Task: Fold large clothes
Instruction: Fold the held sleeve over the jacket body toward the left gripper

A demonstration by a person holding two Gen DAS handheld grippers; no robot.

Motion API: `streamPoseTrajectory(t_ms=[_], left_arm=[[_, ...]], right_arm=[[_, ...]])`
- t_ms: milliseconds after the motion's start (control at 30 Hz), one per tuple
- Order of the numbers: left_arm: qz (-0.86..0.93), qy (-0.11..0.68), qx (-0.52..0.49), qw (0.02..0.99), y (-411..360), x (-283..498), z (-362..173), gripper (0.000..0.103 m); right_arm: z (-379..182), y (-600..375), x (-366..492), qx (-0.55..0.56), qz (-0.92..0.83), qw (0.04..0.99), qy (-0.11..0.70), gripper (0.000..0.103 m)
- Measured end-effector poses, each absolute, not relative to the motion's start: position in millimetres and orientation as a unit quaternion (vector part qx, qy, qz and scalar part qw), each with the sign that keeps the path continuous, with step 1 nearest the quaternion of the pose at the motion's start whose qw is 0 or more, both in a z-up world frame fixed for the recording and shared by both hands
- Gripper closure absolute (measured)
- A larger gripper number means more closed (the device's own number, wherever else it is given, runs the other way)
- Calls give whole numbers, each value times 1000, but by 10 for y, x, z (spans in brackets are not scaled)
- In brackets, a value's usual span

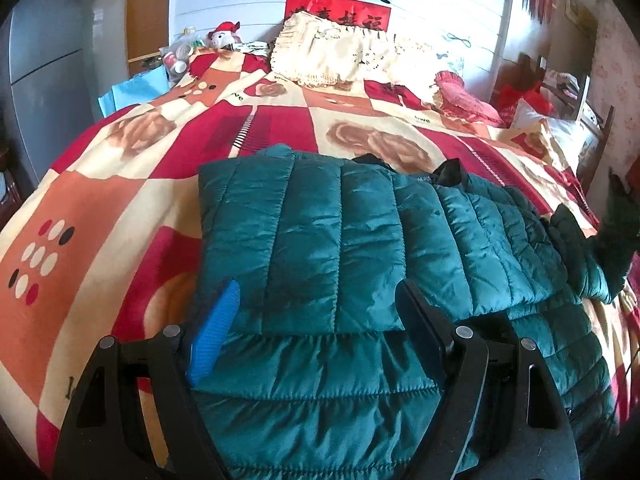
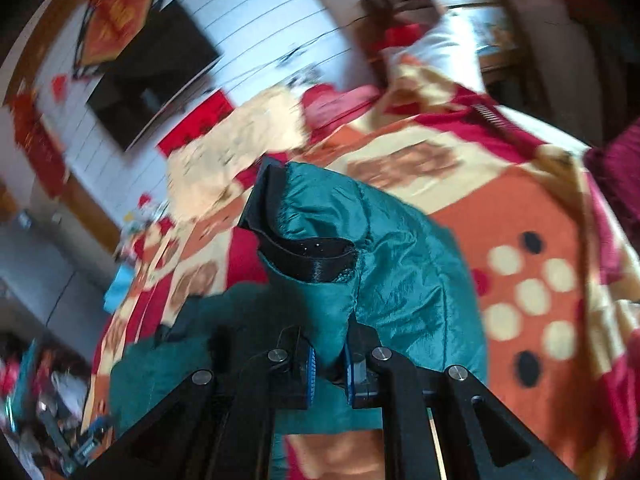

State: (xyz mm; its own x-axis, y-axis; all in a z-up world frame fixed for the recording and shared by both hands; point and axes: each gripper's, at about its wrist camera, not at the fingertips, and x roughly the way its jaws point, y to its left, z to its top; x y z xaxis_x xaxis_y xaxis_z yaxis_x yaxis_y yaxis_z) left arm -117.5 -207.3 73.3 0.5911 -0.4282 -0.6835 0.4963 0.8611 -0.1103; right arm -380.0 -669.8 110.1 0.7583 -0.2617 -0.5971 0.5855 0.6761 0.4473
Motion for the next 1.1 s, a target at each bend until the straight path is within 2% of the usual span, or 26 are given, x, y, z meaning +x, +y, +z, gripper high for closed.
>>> streamPoseTrajectory(t_ms=[533,933,1033,1100], left_arm=[[-250,378,30,891,-1954,-1095,745,23],[-246,394,-16,886,-1735,-944,753,23],[-249,396,-26,884,-1705,-940,765,23],[-252,397,-33,882,-1683,-928,763,23]], right_arm=[[955,-5501,-2541,298,-93,894,320,94],[391,-4395,-1421,321,24,862,391,93],[220,-4268,-1297,315,17,855,412,81],[255,-4219,-1325,314,32,860,400,52]])
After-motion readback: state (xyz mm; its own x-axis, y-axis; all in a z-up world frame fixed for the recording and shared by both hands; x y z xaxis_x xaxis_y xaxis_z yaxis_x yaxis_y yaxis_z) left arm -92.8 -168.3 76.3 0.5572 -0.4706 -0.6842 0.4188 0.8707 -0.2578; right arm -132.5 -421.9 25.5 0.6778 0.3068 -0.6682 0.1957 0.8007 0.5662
